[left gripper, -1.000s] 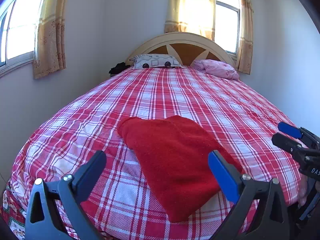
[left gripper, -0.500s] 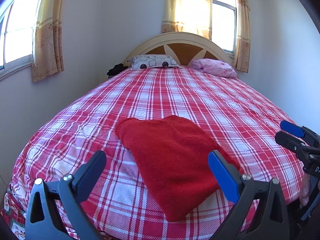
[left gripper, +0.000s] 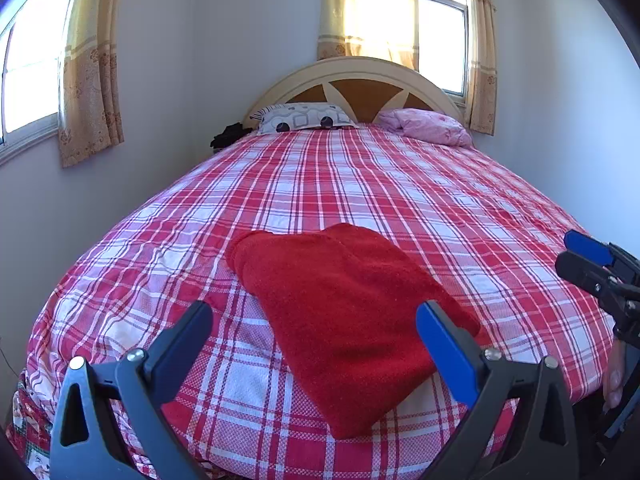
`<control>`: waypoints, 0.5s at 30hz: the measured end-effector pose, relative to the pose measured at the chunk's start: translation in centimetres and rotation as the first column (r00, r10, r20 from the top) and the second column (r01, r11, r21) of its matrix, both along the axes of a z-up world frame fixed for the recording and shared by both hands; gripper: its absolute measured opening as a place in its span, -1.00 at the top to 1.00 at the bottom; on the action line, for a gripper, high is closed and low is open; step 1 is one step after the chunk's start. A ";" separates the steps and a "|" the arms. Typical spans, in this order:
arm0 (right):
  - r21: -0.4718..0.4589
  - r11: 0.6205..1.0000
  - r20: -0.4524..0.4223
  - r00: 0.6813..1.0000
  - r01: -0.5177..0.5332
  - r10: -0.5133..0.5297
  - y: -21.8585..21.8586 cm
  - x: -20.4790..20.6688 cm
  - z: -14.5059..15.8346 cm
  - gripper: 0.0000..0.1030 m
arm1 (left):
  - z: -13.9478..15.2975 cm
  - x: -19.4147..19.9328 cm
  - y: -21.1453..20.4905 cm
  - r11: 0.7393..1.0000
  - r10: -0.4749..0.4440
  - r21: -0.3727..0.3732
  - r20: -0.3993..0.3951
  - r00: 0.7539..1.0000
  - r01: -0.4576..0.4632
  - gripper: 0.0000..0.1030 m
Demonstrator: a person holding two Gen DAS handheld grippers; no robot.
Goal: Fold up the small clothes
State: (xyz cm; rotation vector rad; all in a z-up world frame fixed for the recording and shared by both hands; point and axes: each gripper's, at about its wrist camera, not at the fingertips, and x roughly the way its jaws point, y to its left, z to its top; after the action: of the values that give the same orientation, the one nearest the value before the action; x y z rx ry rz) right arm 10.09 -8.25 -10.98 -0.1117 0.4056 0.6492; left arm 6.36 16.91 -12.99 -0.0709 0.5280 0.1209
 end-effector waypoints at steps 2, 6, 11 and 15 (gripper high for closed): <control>0.000 1.000 0.001 1.000 -0.003 0.003 0.0 0.0 0.0 -0.36 | 0.0 0.1 -0.1 1.000 -0.007 0.004 -0.002 1.000 0.007 -1.00; -0.003 1.000 0.000 1.000 -0.007 0.007 0.2 -0.2 -0.1 -0.36 | -0.1 0.2 -0.2 1.000 -0.009 0.004 -0.007 1.000 0.009 -1.00; -0.002 1.000 0.001 1.000 -0.006 0.006 0.3 -0.2 -0.1 -0.36 | 0.0 0.2 -0.1 1.000 -0.009 -0.013 -0.005 1.000 0.008 -1.00; 0.000 1.000 0.011 1.000 -0.008 0.008 0.4 -0.4 0.0 -0.36 | -0.1 0.4 0.2 0.999 -0.007 -0.041 -0.013 1.000 0.006 -1.00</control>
State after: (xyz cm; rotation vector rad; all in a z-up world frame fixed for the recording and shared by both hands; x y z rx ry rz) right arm 9.69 -7.90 -10.99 -0.1164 0.3949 0.6564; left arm 6.73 17.12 -13.05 -0.1087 0.5434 0.1044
